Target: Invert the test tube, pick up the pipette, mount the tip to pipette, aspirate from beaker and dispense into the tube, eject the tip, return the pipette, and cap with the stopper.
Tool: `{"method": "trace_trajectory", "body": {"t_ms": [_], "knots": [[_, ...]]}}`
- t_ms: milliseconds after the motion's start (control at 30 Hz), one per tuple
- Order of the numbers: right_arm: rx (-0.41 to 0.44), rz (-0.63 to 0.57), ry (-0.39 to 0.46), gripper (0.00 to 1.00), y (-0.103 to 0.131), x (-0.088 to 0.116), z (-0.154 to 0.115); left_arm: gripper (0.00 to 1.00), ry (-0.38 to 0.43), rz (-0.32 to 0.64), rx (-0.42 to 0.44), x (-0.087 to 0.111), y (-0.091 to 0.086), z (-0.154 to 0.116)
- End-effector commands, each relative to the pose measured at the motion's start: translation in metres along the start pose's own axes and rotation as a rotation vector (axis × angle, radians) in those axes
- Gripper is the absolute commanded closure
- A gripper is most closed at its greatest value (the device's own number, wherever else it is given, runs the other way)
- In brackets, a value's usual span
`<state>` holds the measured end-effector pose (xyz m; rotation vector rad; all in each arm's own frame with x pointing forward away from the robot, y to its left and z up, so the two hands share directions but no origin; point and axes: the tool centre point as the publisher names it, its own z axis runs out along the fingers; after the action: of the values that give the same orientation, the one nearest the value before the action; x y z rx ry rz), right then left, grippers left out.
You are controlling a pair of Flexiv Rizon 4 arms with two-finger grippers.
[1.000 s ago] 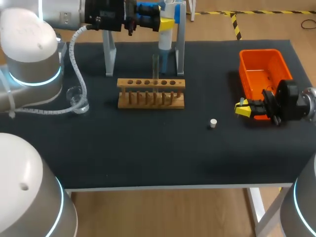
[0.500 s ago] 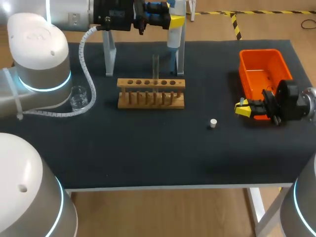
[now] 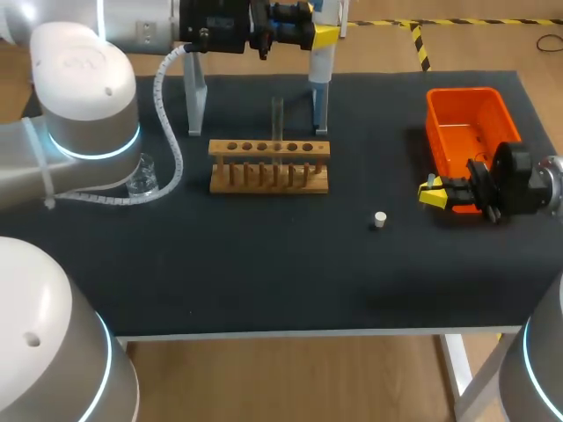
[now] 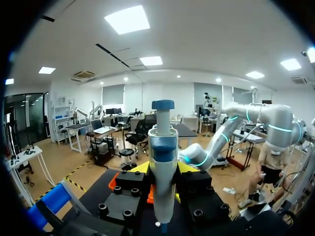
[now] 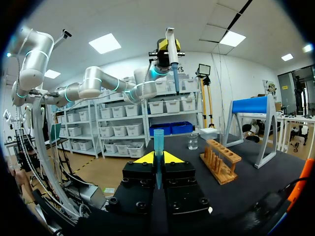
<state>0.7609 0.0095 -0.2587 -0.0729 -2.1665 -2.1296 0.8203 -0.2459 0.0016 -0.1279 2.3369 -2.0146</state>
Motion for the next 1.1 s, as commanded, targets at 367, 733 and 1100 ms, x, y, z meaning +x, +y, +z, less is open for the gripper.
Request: {"method": "trace_trajectory", "body": {"t_ms": [367,733,1100], "knots": [[0.001,-0.001,0.001,1.0,-0.0001,0.0009,-0.0012,1.0,-0.003,-0.001,-0.004,-0.0032,0.0011,0.0029],[0.001,-0.001,0.001,1.0,-0.0001,0.0009,-0.0012,1.0,-0.008,-0.008,-0.005,-0.0042,0.0023,0.0019],[0.001,-0.001,0.001,1.0,-0.0001,0.0009,-0.0012,1.0,-0.008,-0.008,-0.005,-0.0039,0.0024,0.0018]]}}
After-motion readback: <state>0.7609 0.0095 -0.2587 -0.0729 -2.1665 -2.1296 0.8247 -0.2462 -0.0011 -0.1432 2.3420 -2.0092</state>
